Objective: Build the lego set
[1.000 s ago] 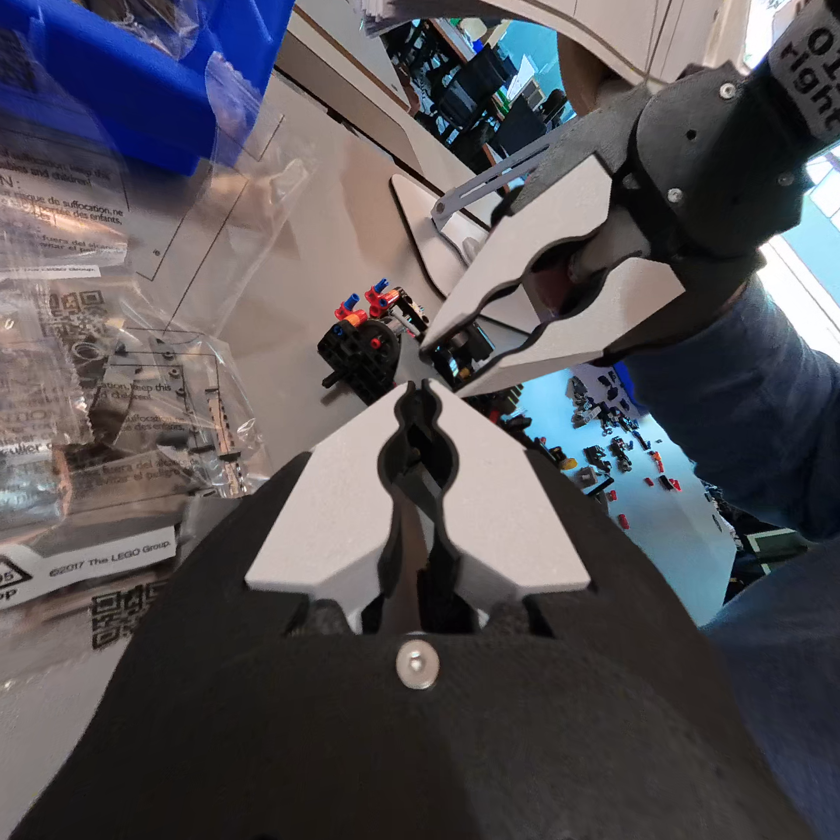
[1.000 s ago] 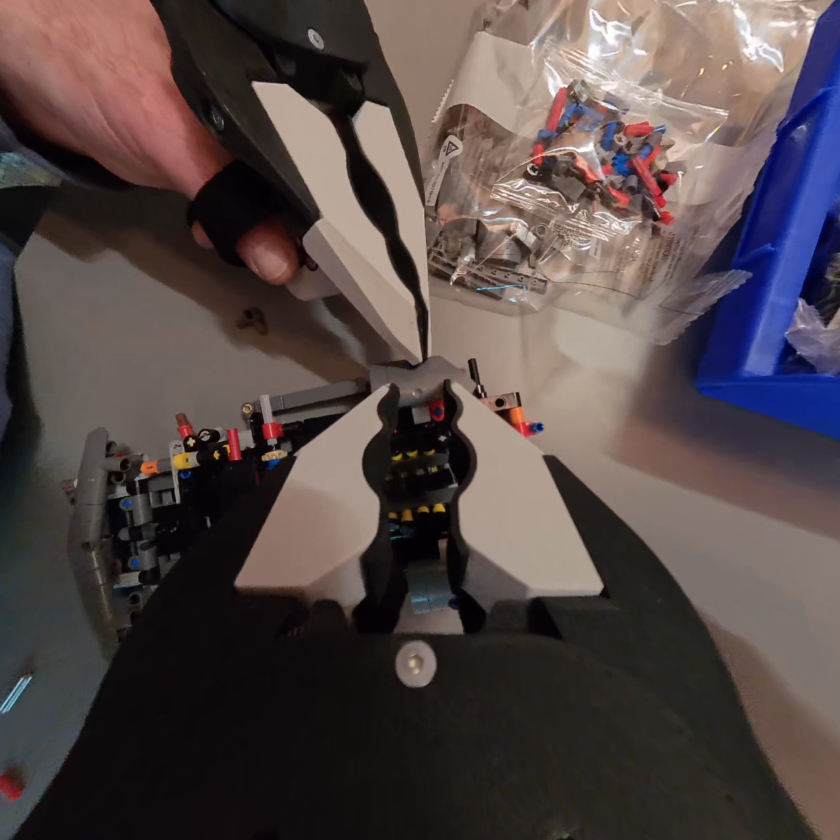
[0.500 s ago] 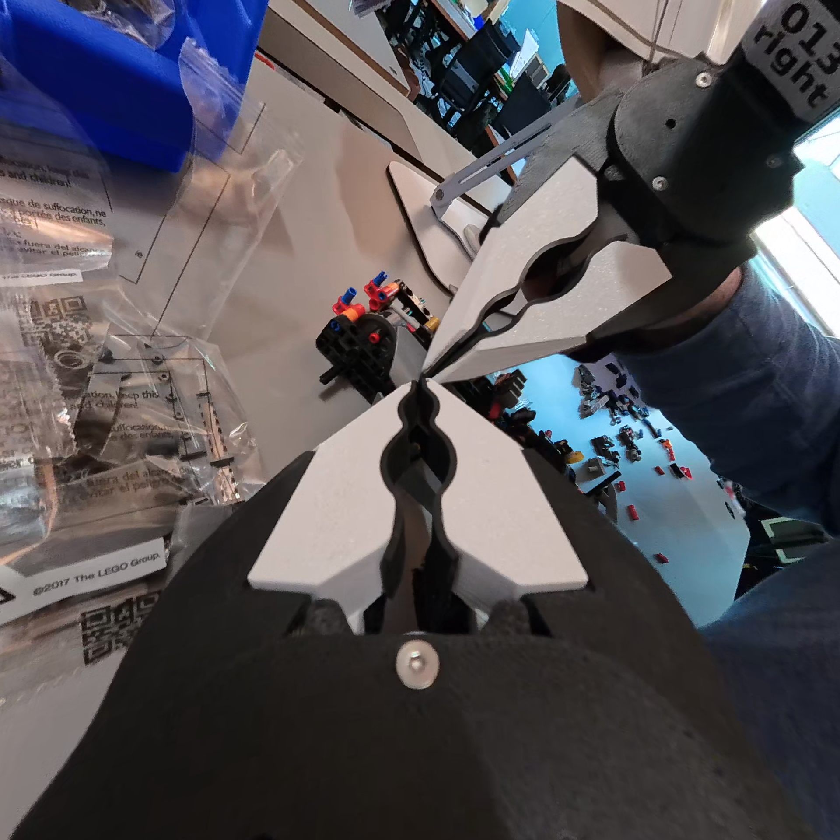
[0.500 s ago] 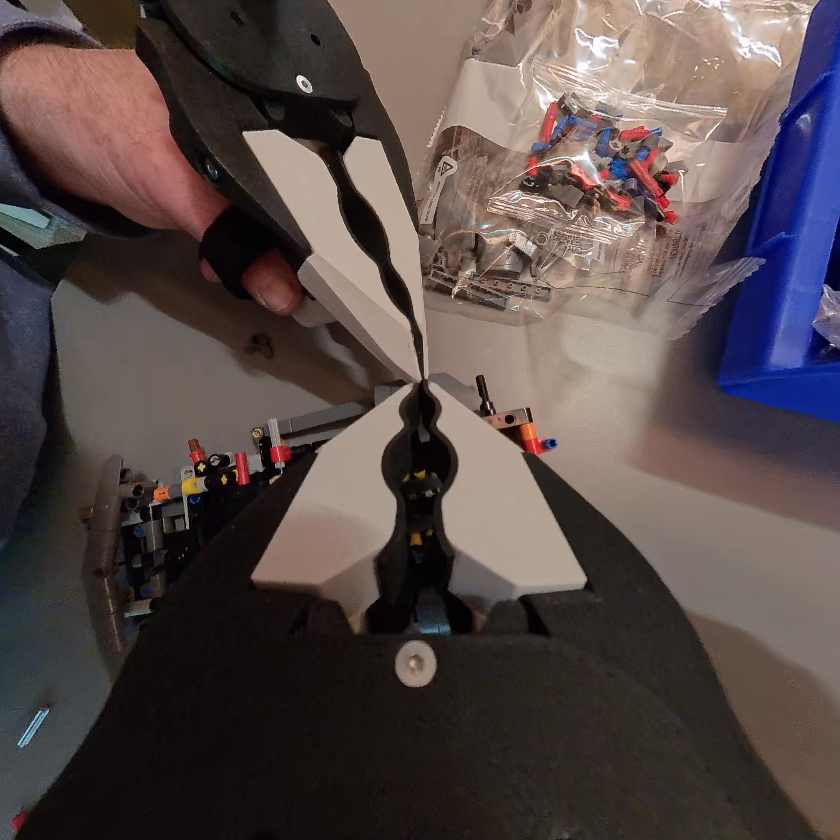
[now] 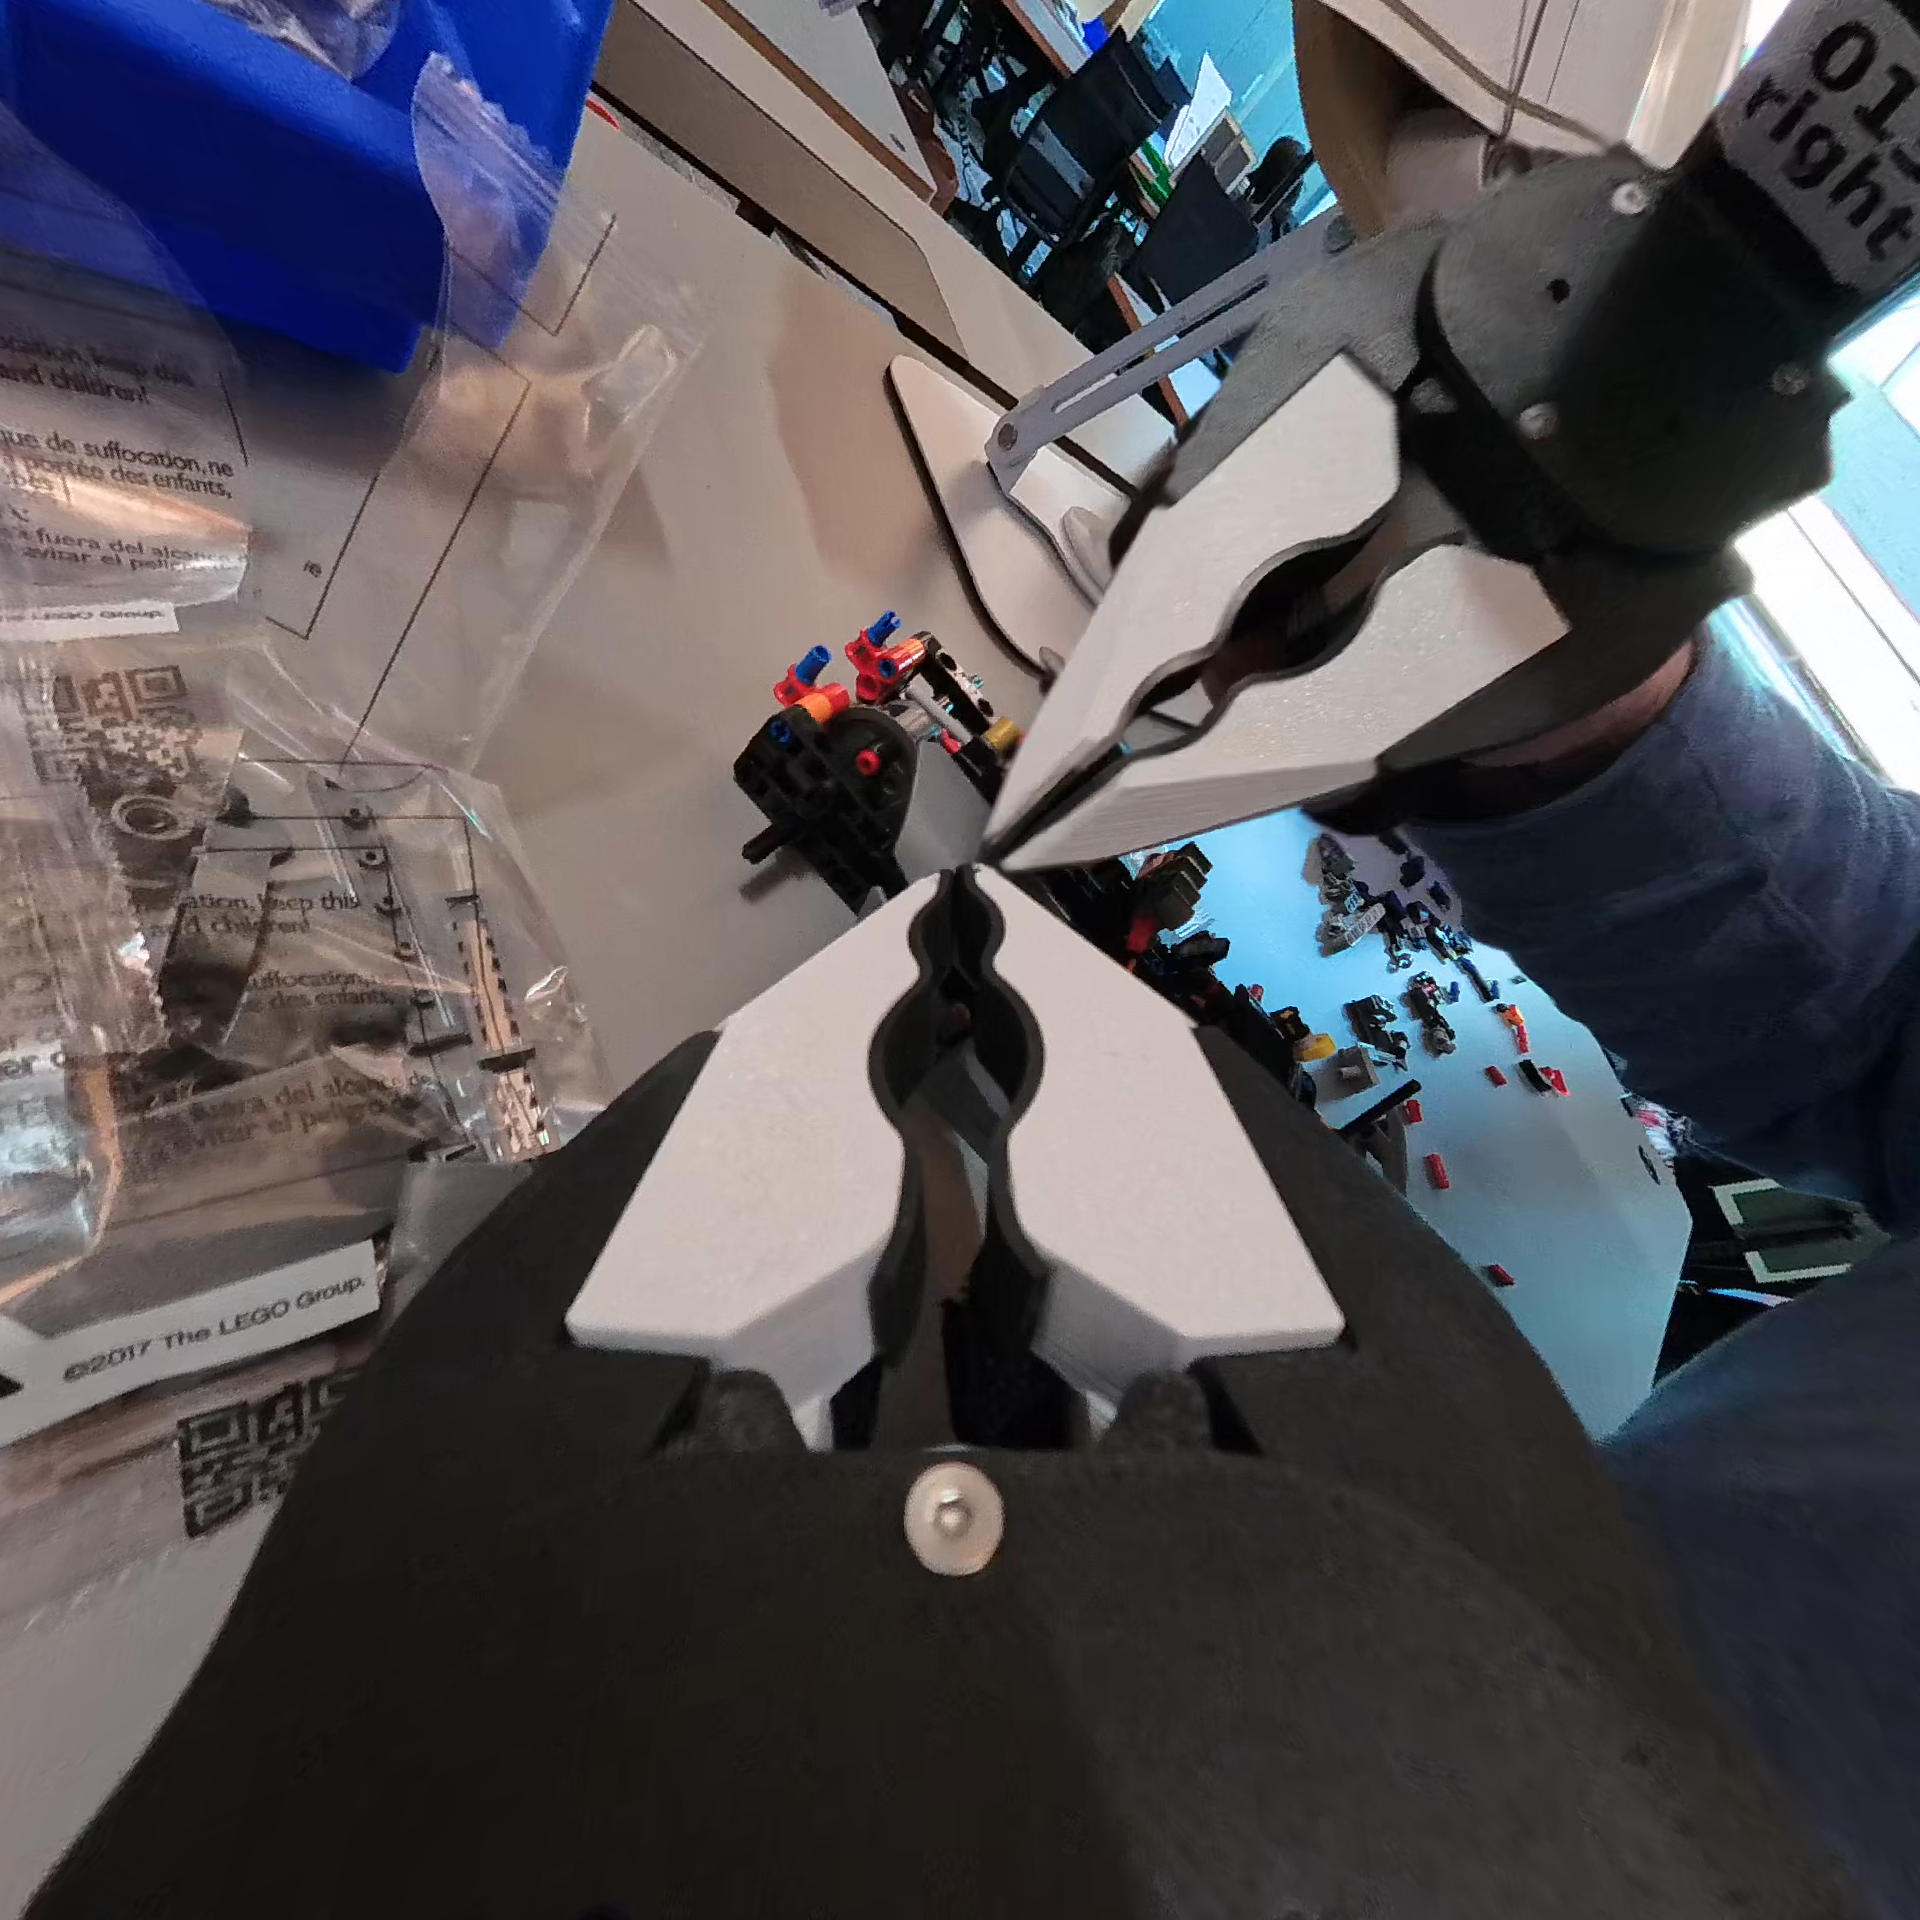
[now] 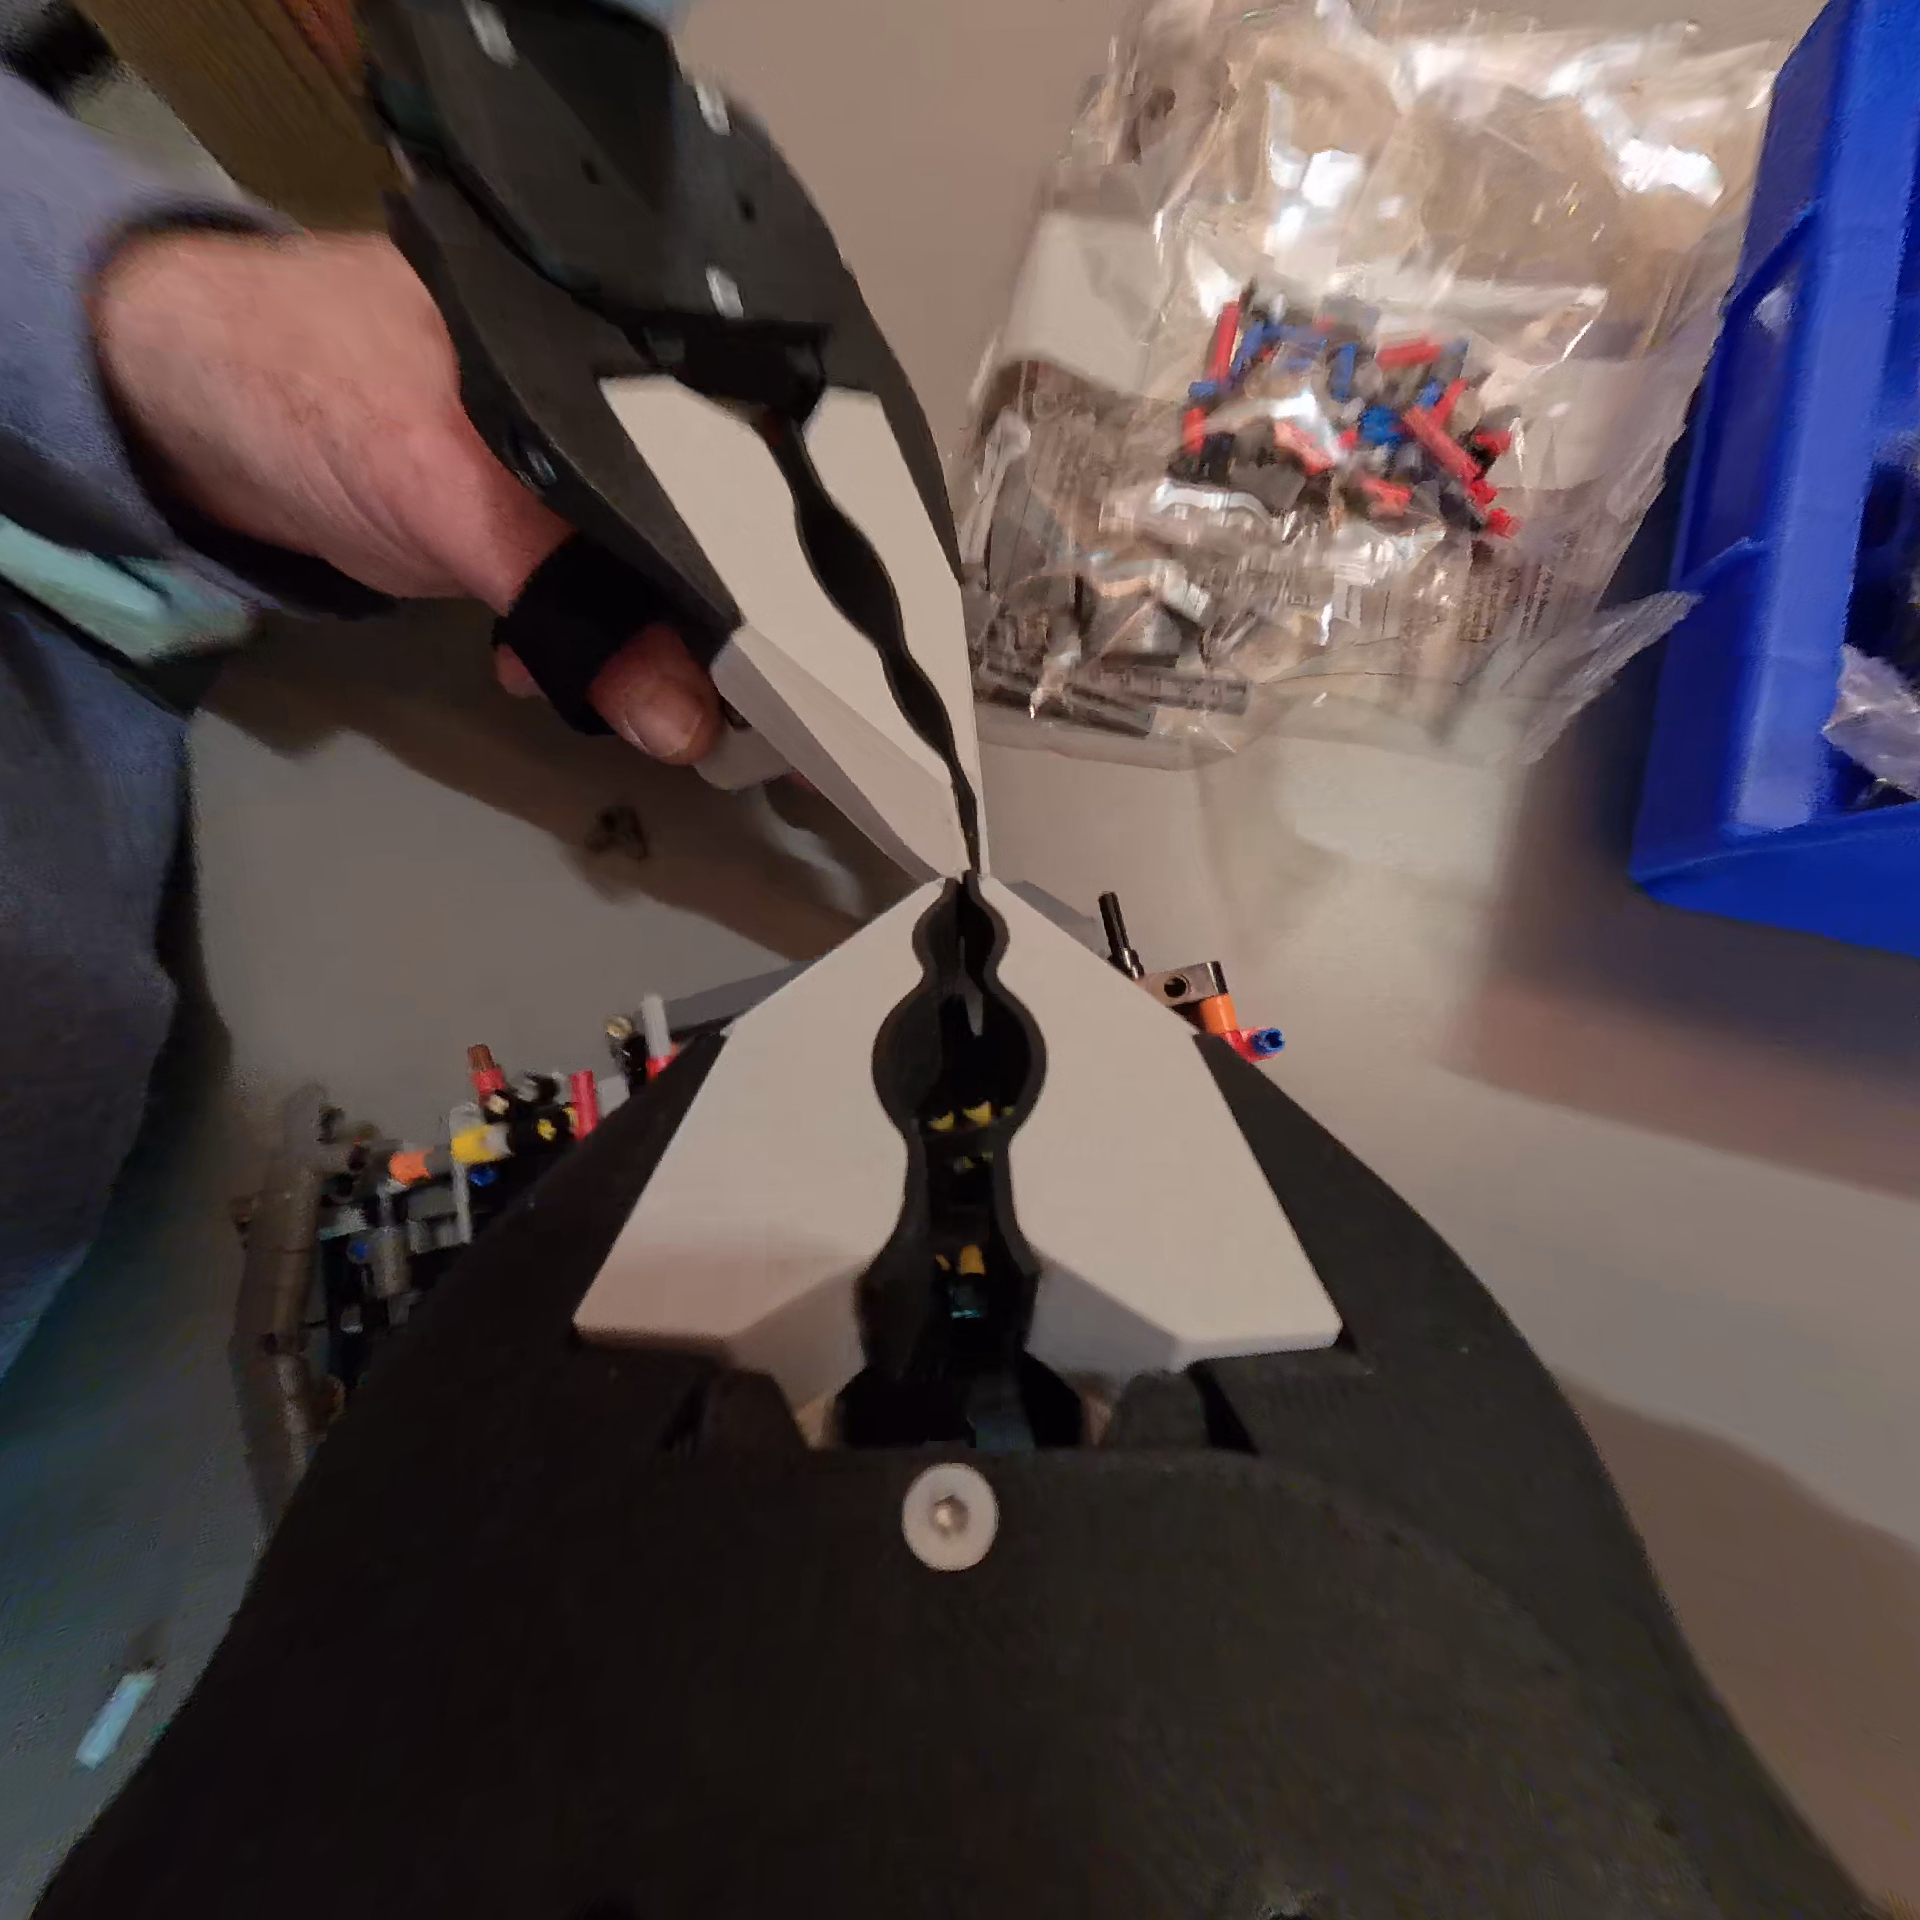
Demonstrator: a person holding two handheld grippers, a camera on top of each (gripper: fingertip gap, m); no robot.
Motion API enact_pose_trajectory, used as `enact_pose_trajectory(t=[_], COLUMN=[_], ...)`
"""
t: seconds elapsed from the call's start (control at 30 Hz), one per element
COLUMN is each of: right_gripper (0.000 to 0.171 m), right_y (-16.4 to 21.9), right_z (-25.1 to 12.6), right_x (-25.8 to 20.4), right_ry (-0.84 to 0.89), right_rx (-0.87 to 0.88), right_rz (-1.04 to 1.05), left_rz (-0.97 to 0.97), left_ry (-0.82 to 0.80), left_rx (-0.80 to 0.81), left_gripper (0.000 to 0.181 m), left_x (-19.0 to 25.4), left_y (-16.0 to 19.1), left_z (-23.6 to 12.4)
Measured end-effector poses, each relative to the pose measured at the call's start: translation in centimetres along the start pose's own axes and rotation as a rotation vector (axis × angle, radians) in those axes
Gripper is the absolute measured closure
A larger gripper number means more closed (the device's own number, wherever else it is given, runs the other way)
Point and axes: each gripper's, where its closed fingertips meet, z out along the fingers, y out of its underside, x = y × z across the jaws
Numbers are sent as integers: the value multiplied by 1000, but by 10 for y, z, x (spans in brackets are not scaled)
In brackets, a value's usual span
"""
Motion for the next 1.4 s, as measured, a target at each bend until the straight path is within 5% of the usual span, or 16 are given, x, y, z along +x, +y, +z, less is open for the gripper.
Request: enact_pose_trajectory(t=[0.03, 0.17, 0.43, 0.87, 1.1, 1.27, 1.4], right_gripper=[171, 153, 157, 166, 151, 153, 159], right_y=[-4, 5, 30, 29, 28, 32, 32], right_z=[-6, -25, -8, -3, -7, -2, -2], right_x=[0, 9, 9, 6, 10, 8, 9], right_ry=[1, 38, 75, 93, 154, 149, 158], right_rx=[25, 10, -97, -66, -42, -56, -54], right_rz=[19, 50, -41, -105, -103, -87, -87], left_rz=[-4, 38, 432, 493, 477, 428, 413], left_ry=[11, 79, -6, 0, 10, 29, 33], left_rx=[11, 111, -26, -76, -34, -78, -147], left_gripper=[181, 168, 137, 160, 147, 135, 144], left_x=[1, 13, 15, 14, 16, 12, 8], left_y=[-2, -15, -7, -3, -8, -5, 4], left_z=[-1, -13, 1, 7, 3, 6, 11])
